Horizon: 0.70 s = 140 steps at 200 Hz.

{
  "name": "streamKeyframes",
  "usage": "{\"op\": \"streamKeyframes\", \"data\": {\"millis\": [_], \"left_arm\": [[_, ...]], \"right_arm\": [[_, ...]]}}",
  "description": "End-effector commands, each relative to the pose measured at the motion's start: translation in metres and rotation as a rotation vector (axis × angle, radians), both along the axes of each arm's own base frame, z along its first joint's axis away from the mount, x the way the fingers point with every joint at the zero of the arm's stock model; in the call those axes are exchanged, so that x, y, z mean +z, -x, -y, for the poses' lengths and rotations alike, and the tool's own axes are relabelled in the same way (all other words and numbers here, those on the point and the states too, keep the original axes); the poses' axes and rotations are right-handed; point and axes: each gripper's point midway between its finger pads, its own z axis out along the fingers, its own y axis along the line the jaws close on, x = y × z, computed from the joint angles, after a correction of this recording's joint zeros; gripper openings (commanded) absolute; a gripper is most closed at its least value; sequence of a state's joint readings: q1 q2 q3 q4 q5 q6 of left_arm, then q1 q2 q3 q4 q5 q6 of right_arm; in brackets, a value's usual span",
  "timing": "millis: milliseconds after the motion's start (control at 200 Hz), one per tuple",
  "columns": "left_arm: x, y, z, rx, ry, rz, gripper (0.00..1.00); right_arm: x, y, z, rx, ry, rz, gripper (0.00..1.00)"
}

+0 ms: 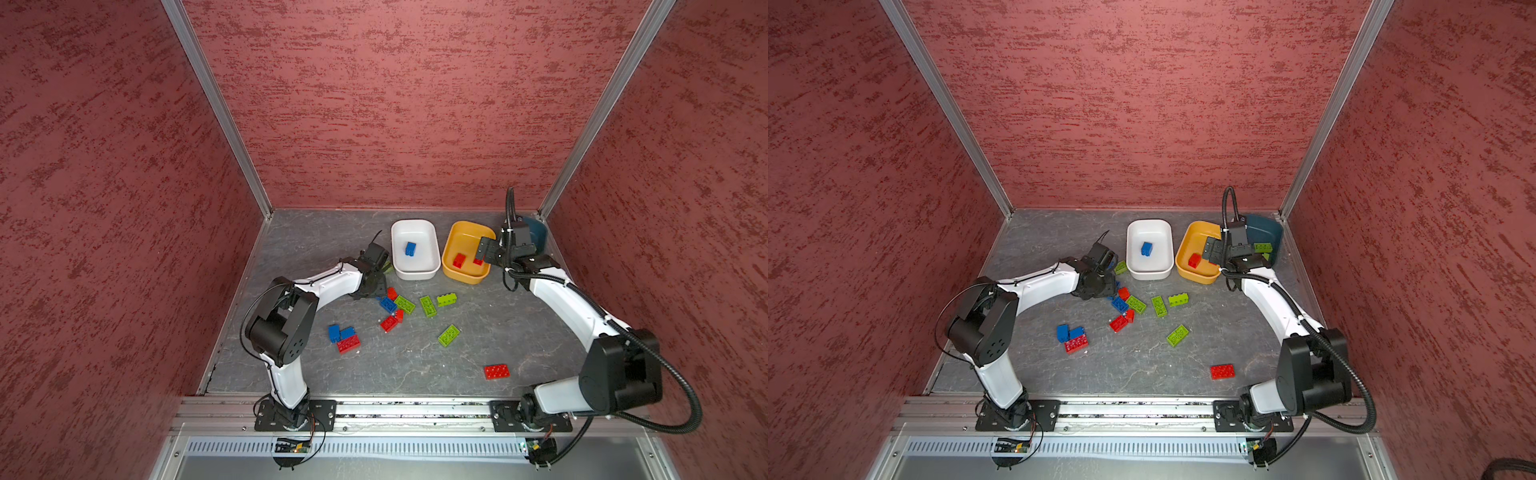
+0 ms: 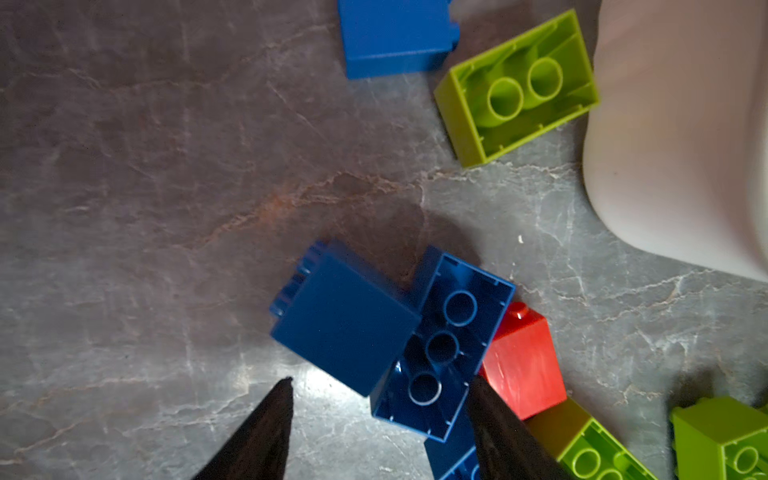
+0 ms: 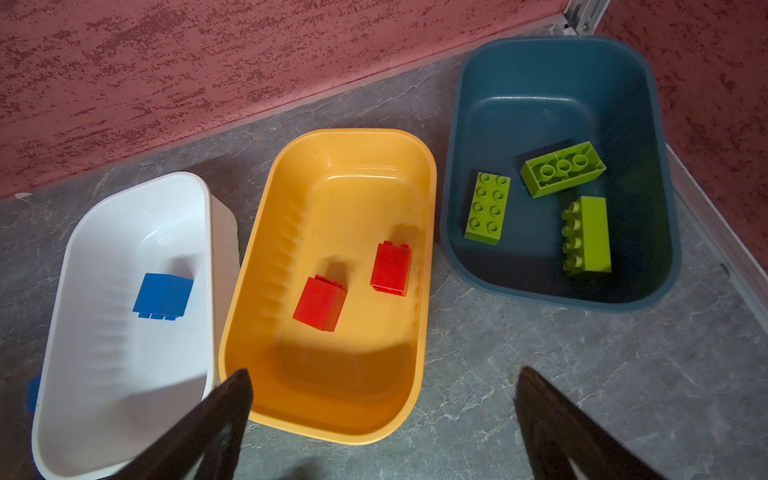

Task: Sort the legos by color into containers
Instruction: 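Close the left gripper on a blue brick while the right gripper hovers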

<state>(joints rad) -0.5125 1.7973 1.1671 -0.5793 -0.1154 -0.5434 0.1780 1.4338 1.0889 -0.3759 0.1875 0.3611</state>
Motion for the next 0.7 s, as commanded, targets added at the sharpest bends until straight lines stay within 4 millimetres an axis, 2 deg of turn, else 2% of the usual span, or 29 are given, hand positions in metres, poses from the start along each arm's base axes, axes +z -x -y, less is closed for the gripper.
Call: {"op": "streamKeyframes", "data": {"millis": [0,115,250,391,521,696], "left_arm": [[0.013,-0.016,-0.005,0.049,0.028,0.059,0.7],[0.011,-0.023,-0.006,0.095,0.029,0.071,0.71],[0.007,-0.035,-0.024,0.233,-0.02,0.109,0.71],[0.005,-0.047,-0.017,0.287,0.031,0.127,0.71],[-0.006,-0.042,-0.022,0.323,-0.016,0.093,0.68],[-0.008,-0.037,-0.018,0.321,0.021,0.091,0.59]], "right_arm": [[0.003,0.001,-0.002,-0.001,-0.023,0.021,0.99],[0.003,0.001,-0.002,-0.003,-0.03,0.023,0.99],[0.005,-0.001,-0.004,0.001,-0.043,0.03,0.99],[0.004,-0.001,-0.007,0.006,-0.056,0.028,0.99],[0.0,0.002,-0.007,0.005,-0.061,0.019,0.99],[-0.001,0.008,-0.007,0.012,-0.062,0.019,0.99]]}}
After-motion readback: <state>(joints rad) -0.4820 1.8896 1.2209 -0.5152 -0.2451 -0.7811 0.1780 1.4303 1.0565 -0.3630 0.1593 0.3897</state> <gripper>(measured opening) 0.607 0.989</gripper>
